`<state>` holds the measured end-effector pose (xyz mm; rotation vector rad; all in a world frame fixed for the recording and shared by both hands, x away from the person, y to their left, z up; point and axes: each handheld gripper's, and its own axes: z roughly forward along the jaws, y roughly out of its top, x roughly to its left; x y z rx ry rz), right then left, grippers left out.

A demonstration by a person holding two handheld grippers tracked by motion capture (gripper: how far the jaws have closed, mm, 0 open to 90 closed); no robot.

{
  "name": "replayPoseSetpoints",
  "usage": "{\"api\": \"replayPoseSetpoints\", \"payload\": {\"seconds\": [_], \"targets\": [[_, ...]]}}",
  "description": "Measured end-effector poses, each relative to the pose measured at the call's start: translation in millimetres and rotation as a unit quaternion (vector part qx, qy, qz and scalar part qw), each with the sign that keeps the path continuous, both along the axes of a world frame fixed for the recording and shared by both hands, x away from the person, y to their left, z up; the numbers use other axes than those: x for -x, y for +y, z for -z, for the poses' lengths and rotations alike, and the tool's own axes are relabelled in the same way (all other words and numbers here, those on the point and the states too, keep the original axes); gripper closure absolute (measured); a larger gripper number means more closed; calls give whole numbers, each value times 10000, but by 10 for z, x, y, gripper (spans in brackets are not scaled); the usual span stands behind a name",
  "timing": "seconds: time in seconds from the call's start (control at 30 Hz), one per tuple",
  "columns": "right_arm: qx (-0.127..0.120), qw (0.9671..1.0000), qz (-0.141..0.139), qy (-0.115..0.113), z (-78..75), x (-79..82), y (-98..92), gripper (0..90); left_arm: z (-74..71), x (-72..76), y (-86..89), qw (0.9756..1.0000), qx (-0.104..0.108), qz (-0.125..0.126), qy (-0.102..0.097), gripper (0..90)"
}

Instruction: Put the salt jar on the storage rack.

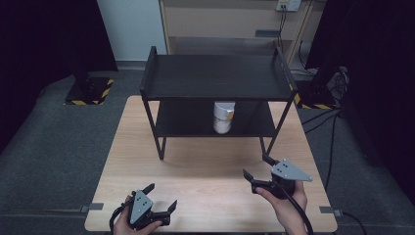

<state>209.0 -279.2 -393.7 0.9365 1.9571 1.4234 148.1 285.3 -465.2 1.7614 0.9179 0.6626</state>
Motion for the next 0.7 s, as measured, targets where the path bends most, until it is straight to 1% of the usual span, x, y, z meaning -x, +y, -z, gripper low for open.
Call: {"api": "replayPoseSetpoints", "payload": {"seconds": [0.2, 0.27, 0.37, 0.53, 0.7], "targets": [[76, 9997, 103, 222, 205, 167, -68, 143, 6, 0, -2, 10000, -19, -32, 2, 28], [98, 9995, 119, 275, 279, 210, -76, 143, 6, -2, 0, 10000, -30, -45, 11, 28], [96, 9993, 199, 294, 382, 278, -84, 143, 11, -4, 0, 10000, -32, -60, 18, 28], [120, 9986, 331, 398, 489, 342, -96, 141, 24, -18, -2, 9999, -66, -80, 31, 28], [248, 9972, 443, 541, 582, 393, -102, 140, 34, -44, -1, 9999, -136, -84, 54, 28]]}}
